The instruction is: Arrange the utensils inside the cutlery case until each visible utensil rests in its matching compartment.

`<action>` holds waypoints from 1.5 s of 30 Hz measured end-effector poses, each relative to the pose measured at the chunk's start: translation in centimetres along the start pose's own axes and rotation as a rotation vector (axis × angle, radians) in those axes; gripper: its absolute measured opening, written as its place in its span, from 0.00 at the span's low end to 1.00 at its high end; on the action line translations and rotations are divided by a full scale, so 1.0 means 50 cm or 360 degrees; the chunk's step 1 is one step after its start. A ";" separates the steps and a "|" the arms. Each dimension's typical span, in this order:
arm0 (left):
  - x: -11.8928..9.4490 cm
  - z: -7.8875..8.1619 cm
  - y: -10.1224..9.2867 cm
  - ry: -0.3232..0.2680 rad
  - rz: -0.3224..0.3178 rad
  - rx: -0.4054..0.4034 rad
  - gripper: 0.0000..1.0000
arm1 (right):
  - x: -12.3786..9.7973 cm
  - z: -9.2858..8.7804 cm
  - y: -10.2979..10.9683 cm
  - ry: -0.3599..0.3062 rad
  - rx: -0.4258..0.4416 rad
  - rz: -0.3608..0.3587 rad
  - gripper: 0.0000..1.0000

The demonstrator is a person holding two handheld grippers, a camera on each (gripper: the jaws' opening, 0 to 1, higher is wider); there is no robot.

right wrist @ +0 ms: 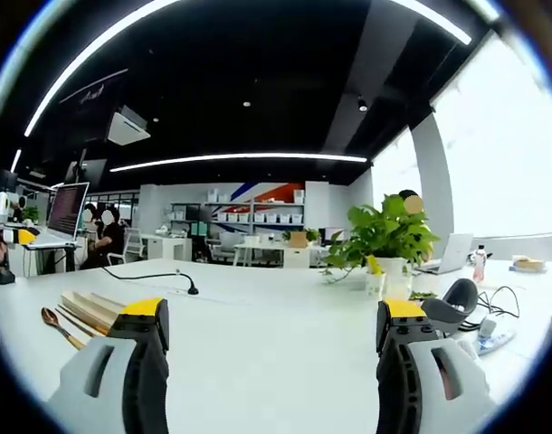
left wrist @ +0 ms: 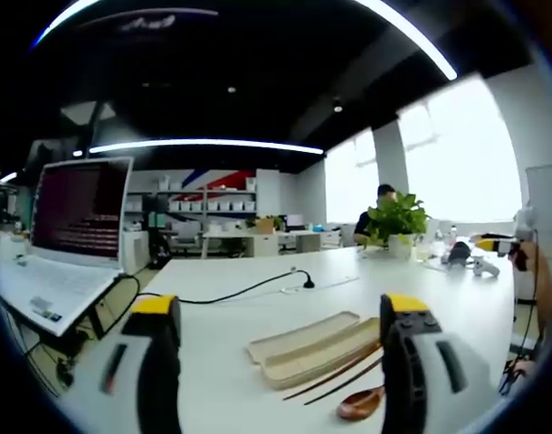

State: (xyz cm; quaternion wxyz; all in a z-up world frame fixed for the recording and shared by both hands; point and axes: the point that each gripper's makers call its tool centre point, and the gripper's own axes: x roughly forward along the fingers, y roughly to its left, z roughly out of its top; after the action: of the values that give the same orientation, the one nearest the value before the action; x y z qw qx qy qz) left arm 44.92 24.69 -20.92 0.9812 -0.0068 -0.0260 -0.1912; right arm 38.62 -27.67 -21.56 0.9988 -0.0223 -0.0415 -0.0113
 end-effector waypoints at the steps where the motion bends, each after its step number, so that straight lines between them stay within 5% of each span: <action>1: 0.000 -0.001 -0.001 0.0005 -0.0002 -0.0002 0.96 | -0.001 0.003 0.002 -0.0003 -0.0008 0.0002 0.99; 4: -0.003 -0.005 -0.004 0.0025 -0.0013 -0.0015 0.89 | 0.000 0.010 0.009 -0.0023 0.0001 0.0012 0.99; 10: -0.006 -0.003 -0.005 0.0018 -0.0001 -0.0012 0.91 | 0.008 0.006 0.040 -0.0008 0.0071 0.0107 0.99; 18: -0.009 -0.012 -0.005 0.0038 -0.0033 -0.0096 0.90 | 0.030 0.003 0.069 0.0041 -0.0003 0.0219 0.98; 35: -0.013 -0.032 0.030 0.0145 0.0008 -0.0093 0.83 | 0.074 0.036 0.248 0.0130 -0.0163 0.0732 0.88; 39: -0.006 -0.029 0.015 0.0145 -0.0128 -0.0045 0.72 | 0.077 0.047 0.310 0.0155 -0.0079 0.0926 0.88; 45: 0.005 -0.051 -0.012 0.0250 -0.0306 -0.0056 0.66 | 0.084 0.045 0.403 0.0230 -0.0186 0.1163 0.87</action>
State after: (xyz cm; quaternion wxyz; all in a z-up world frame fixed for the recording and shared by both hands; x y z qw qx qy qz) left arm 45.07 23.97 -23.44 0.9571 -0.0065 0.0537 -0.2848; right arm 43.09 -7.54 -19.84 0.9343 -0.0919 0.0404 0.3421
